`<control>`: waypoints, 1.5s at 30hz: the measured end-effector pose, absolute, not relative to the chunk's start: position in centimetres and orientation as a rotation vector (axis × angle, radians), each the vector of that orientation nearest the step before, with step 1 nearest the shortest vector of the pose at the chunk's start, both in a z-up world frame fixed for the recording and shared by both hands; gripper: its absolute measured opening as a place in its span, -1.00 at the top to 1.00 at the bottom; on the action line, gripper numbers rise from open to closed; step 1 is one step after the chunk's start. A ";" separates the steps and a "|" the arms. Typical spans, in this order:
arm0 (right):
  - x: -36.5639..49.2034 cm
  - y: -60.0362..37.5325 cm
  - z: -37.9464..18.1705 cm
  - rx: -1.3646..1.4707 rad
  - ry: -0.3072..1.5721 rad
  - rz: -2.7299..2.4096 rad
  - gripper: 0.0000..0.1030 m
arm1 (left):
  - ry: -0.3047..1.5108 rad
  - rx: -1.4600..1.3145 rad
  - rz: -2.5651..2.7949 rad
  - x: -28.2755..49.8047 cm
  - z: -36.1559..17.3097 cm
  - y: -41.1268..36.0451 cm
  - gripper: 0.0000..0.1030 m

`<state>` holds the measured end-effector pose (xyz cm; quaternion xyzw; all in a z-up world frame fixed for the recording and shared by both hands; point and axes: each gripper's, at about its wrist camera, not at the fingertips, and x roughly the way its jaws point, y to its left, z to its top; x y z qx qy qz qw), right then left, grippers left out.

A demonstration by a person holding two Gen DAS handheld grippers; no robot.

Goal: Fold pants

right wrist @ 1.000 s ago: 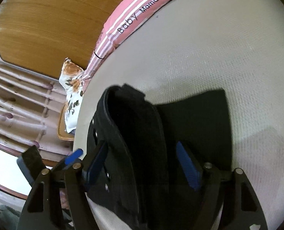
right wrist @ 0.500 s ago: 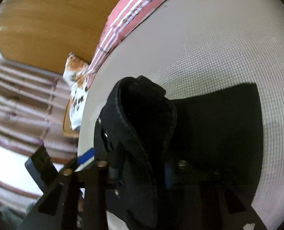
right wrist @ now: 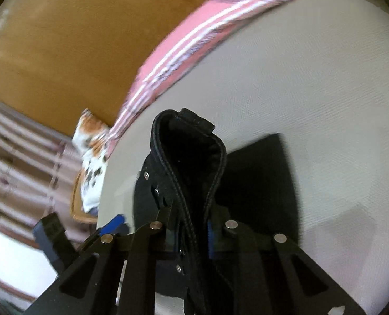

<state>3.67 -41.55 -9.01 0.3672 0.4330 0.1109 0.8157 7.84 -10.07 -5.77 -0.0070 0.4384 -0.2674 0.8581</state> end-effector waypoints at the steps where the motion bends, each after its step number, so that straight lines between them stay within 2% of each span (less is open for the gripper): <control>1: 3.5 -42.1 -9.8 0.791 0.934 0.215 0.75 | 0.921 -0.008 -0.573 7.7 -5.8 -10.4 -0.16; 4: 3.6 -42.8 -12.4 0.765 0.994 0.152 0.69 | 0.930 0.025 -0.601 7.3 -6.4 -11.3 -0.16; 5: 3.7 -42.9 -12.9 0.763 0.999 0.148 0.55 | 0.938 0.039 -0.608 7.1 -6.6 -11.6 -0.16; 11: 2.8 -43.6 -11.6 0.774 1.001 0.109 0.19 | 0.983 0.166 -0.625 6.5 -9.0 -13.0 -0.17; 15: 0.6 -43.9 -9.9 0.768 0.979 0.135 0.19 | 0.985 0.159 -0.631 6.2 -9.0 -12.9 -0.19; 16: 0.0 -43.9 -9.7 0.758 0.983 0.145 0.19 | 0.985 0.152 -0.633 6.2 -9.0 -12.8 -0.19; 20: -1.5 -42.9 -9.4 0.741 1.007 0.177 0.41 | 0.997 0.118 -0.652 5.7 -8.8 -12.3 -0.19; 22: -1.9 -42.3 -9.4 0.721 1.012 0.184 0.41 | 0.997 0.118 -0.666 5.2 -8.7 -12.2 -0.19; 24: -2.2 -42.1 -9.8 0.692 1.020 0.155 0.55 | 0.995 0.127 -0.674 4.9 -8.7 -12.3 -0.19; 25: -2.3 -42.1 -9.9 0.678 1.021 0.131 0.78 | 0.995 0.136 -0.673 4.7 -8.7 -12.4 -0.19; 32: -4.6 -41.4 -7.3 0.619 0.944 0.130 0.83 | 1.017 0.149 -0.718 3.7 -8.9 -12.3 -0.19; 38: -4.8 -42.0 -11.3 0.609 1.013 0.074 0.84 | 1.038 0.219 -0.706 3.3 -10.4 -13.0 -0.19; 43: -4.7 -42.0 -11.2 0.612 1.018 0.074 0.82 | 1.034 0.241 -0.693 3.0 -10.5 -13.3 -0.19; 45: -4.5 -41.6 -11.0 0.610 1.019 0.070 0.75 | 1.031 0.246 -0.687 3.0 -10.5 -13.3 -0.19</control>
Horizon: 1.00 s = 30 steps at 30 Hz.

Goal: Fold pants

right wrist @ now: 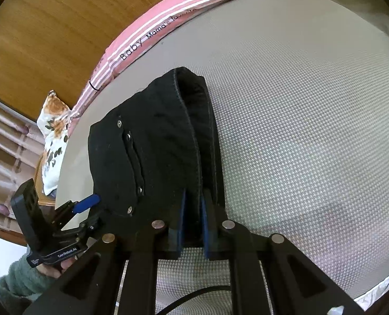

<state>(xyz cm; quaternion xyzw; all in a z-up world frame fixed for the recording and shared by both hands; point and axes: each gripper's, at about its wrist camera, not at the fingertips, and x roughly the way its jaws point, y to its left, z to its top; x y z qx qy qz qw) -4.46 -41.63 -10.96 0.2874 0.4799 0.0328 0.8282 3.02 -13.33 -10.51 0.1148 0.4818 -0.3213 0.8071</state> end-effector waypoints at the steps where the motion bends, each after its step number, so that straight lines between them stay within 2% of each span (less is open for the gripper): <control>1: -4.4 -41.6 -10.9 0.621 1.018 0.066 0.72 | 1.029 0.250 -0.685 3.0 -10.5 -13.4 -0.19; 8: -4.3 -41.7 -9.4 0.618 1.010 0.026 0.48 | 1.002 0.261 -0.635 2.8 -9.5 -13.3 -0.20; 16: -2.5 -41.9 -6.5 0.519 0.936 -0.035 0.47 | 0.873 0.205 -0.541 4.6 -6.9 -11.4 -0.20; 25: 1.8 -42.0 -8.2 0.494 0.969 -0.055 0.47 | 0.859 0.202 -0.524 7.3 -6.9 -12.1 -0.20; 28: 1.9 -42.4 -9.3 0.492 0.993 -0.075 0.29 | 0.900 0.233 -0.523 8.3 -8.2 -13.0 -0.20; 30: 1.8 -42.7 -10.1 0.498 1.005 -0.076 0.27 | 0.932 0.254 -0.519 8.6 -9.6 -13.4 -0.20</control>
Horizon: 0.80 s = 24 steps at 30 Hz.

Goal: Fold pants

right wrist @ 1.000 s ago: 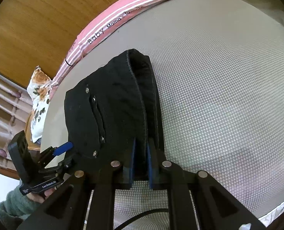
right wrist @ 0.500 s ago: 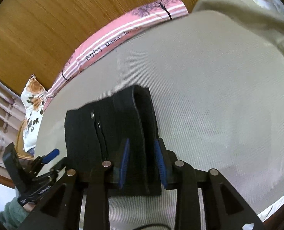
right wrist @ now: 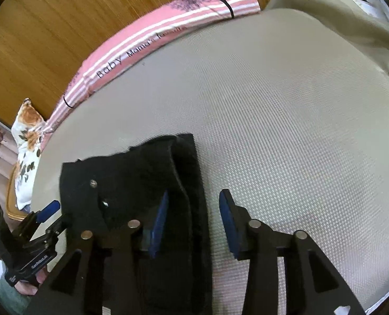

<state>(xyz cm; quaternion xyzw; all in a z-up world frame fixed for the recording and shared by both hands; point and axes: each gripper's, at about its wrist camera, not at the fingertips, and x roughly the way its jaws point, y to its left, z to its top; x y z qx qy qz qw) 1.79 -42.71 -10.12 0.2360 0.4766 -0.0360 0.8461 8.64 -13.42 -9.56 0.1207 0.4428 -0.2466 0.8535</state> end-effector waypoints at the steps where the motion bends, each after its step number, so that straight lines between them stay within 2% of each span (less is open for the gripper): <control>1: 1.7 -42.8 -10.4 0.507 1.010 -0.071 0.27 | 0.936 0.259 -0.517 8.6 -10.0 -13.5 -0.20; 13: 1.2 -43.4 -10.2 0.550 1.039 -0.013 0.18 | 0.979 0.264 -0.499 8.6 -10.1 -13.6 -0.22; 15: 1.0 -43.4 -10.0 0.555 1.041 0.000 0.11 | 0.990 0.270 -0.490 8.4 -10.0 -13.4 -0.22; 17: 0.8 -43.4 -9.7 0.566 1.034 0.019 -0.11 | 1.001 0.266 -0.486 8.2 -9.8 -12.9 -0.23; 19: 0.7 -43.2 -9.5 0.566 1.030 0.052 -0.21 | 1.015 0.241 -0.481 8.2 -9.6 -11.9 -0.28; 24: 0.9 -43.0 -10.1 0.592 1.069 0.131 -0.22 | 1.104 0.079 -0.484 9.1 -9.9 -8.5 -0.31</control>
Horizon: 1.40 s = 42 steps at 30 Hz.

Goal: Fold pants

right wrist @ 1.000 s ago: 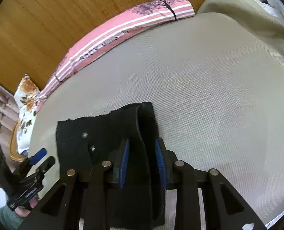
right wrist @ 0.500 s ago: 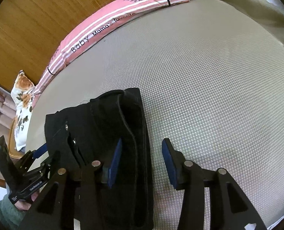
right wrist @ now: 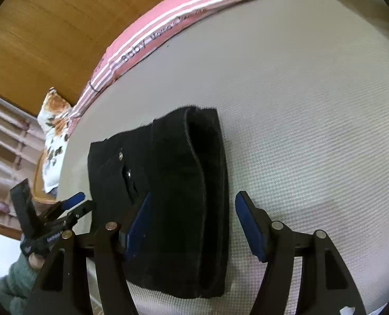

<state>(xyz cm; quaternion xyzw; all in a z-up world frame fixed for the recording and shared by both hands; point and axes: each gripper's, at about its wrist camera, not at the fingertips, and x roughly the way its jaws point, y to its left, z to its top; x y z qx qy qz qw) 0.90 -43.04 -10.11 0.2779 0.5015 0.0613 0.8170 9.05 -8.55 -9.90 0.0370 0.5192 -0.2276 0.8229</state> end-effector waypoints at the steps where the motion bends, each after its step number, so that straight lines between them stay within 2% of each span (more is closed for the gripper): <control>1: 0.9 -43.2 -10.4 0.602 1.081 0.140 -0.22 | 1.124 0.046 -0.487 9.2 -10.1 -8.0 -0.31; 15: 0.5 -45.5 -13.2 0.752 1.123 0.294 -0.24 | 1.307 -0.303 -0.658 10.6 -12.4 -6.2 -0.31; 34: 4.1 -43.3 -14.5 0.824 1.061 0.451 -0.25 | 1.229 -0.390 -0.771 12.6 -12.9 -7.9 -0.31; 35: 4.3 -43.1 -14.5 0.825 1.056 0.444 -0.24 | 1.226 -0.392 -0.763 12.5 -12.8 -7.9 -0.29; 36: 4.3 -43.0 -14.5 0.827 1.048 0.435 -0.22 | 1.224 -0.382 -0.750 12.5 -12.8 -8.0 -0.17; 38: 3.9 -43.1 -14.7 0.832 1.041 0.412 -0.06 | 1.219 -0.359 -0.716 12.3 -12.8 -7.8 0.06; 42: 3.2 -42.7 -14.5 0.849 1.022 0.372 0.13 | 1.218 -0.333 -0.683 12.1 -12.4 -8.3 0.24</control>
